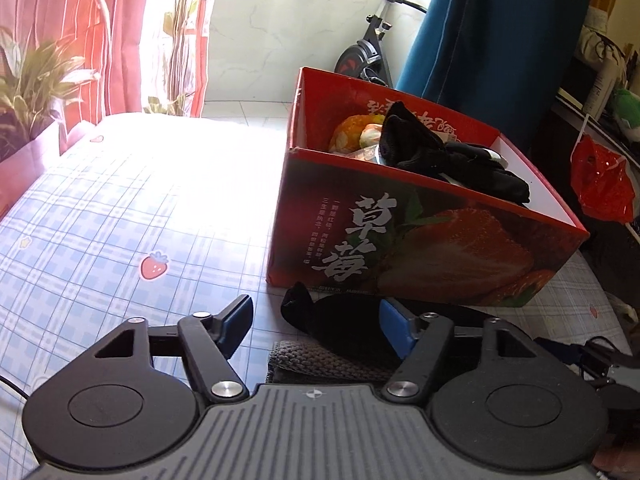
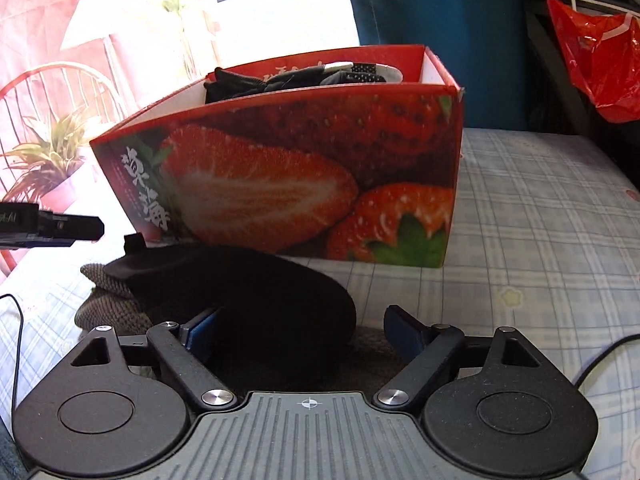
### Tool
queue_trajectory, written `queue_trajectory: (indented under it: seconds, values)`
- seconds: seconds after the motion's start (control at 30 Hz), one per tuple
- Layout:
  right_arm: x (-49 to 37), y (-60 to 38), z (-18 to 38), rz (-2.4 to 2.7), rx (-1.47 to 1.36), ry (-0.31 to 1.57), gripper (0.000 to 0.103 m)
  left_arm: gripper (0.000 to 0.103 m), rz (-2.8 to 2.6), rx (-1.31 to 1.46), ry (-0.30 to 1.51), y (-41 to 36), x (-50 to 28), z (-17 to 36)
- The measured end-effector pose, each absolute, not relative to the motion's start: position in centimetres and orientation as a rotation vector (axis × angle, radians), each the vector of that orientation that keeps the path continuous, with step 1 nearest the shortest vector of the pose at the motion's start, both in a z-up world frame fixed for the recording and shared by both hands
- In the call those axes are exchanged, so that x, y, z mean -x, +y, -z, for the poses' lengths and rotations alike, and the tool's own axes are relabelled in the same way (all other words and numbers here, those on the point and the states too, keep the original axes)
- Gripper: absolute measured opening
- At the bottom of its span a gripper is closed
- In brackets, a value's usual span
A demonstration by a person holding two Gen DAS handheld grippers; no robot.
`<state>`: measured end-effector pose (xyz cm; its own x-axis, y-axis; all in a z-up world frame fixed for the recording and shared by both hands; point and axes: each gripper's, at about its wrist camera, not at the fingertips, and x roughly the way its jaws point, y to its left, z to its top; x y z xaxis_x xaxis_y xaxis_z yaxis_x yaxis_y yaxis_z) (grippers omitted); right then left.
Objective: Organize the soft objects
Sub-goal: 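Move both grippers back down to the grey mesh cloth beside the box, then close the left gripper on the black eye mask while the right gripper grasps it too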
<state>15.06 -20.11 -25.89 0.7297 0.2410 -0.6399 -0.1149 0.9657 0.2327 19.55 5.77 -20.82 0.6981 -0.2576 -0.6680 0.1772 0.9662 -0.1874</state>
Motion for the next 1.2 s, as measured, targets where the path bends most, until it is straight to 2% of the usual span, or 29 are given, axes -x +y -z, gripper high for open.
queue_trajectory:
  seconds: [0.07,0.17,0.73,0.8,0.83,0.87,1.2]
  values:
    - [-14.7,-20.1,26.2,-0.203,-0.177,0.725,0.082,0.058,0.237,0.137,0.771,6.3,-20.1,21.1]
    - [-14.5,-20.2,26.5,-0.211,-0.176,0.721,0.081,0.054,0.234,0.169,0.788,6.7,-20.9,21.6]
    - [-14.1,-20.0,27.1,-0.233,-0.156,0.692,0.081,0.054,0.262,0.217,0.884,5.5,-24.7,24.8]
    - [-14.0,-20.0,27.1,-0.233,-0.157,0.690,0.081,0.043,0.262,0.198,0.879,5.1,-24.6,24.9]
    - [-14.0,-20.0,27.1,-0.233,-0.157,0.690,0.081,0.020,0.267,0.191,0.880,5.1,-24.7,24.9]
    - [-14.0,-20.0,27.1,-0.233,-0.156,0.690,0.081,0.008,0.269,0.179,0.879,5.0,-24.7,24.9]
    - [-13.8,-20.0,26.9,-0.226,-0.153,0.690,0.079,0.005,0.291,0.161,0.724,5.5,-20.5,20.9]
